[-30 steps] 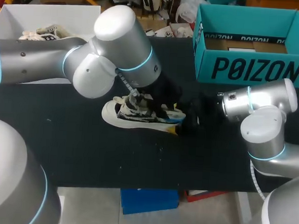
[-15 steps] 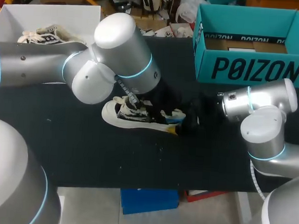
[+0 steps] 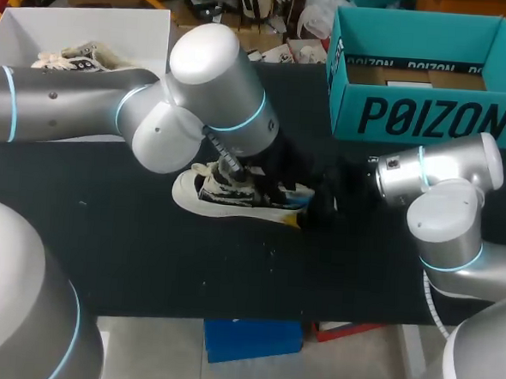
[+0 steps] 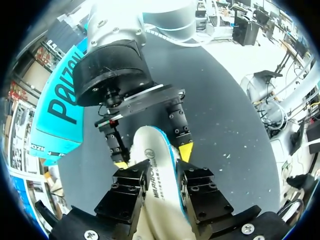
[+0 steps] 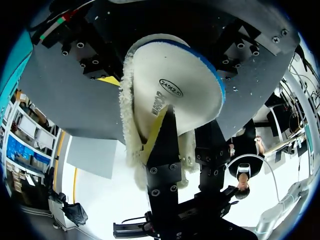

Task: Take the shoe out of the shoebox, open the shoe tongue, remove and reinsert the insole, then place the shoe into the shoebox

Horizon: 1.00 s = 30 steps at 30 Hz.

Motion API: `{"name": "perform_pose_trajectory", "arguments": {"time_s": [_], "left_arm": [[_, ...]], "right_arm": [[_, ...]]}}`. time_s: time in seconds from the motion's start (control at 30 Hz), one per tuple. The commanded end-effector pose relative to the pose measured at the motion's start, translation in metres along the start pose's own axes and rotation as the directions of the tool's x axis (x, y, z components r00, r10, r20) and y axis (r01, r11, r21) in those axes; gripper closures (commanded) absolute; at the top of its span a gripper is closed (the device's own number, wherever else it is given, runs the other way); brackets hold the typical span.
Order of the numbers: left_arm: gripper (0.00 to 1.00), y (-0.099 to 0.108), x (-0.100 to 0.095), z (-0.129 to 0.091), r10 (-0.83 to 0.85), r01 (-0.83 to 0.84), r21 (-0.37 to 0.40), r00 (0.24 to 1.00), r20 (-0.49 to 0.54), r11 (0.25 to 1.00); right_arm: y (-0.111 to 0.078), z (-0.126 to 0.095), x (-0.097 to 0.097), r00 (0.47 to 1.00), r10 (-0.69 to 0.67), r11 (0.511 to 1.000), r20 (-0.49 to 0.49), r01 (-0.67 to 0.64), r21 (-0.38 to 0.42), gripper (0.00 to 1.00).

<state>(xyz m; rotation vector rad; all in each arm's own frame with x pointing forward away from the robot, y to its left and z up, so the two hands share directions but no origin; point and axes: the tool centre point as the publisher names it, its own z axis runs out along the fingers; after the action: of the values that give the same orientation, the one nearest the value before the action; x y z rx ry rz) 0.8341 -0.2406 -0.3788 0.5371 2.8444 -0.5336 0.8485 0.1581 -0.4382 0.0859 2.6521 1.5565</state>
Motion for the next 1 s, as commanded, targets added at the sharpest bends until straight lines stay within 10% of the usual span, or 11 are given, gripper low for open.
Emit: {"name": "perform_pose_trajectory", "arguments": {"time_s": [0.03,0.73,0.8,1.0], "left_arm": [[0.69,0.002,-0.003,0.004,-0.006,0.006,0.004,1.0,0.01,1.0],[0.78,0.015,-0.012,0.014,-0.082,0.083,-0.019,0.995,0.047,0.996],[1.0,0.015,-0.013,0.012,-0.086,0.087,-0.019,0.995,0.05,0.996],[1.0,0.013,-0.007,-0.007,-0.076,0.075,0.012,0.994,0.072,0.997]], "right_arm": [[-0.002,0.002,-0.002,1.0,0.002,1.0,-0.001,-0.002,0.002,1.0],[-0.002,0.002,-0.002,1.0,0.002,1.0,-0.001,-0.002,0.002,1.0],[-0.002,0.002,-0.002,1.0,0.002,1.0,-0.001,-0.002,0.002,1.0],[-0.002,0.002,-0.002,1.0,0.002,1.0,-0.001,-0.002,0.002,1.0]]}}
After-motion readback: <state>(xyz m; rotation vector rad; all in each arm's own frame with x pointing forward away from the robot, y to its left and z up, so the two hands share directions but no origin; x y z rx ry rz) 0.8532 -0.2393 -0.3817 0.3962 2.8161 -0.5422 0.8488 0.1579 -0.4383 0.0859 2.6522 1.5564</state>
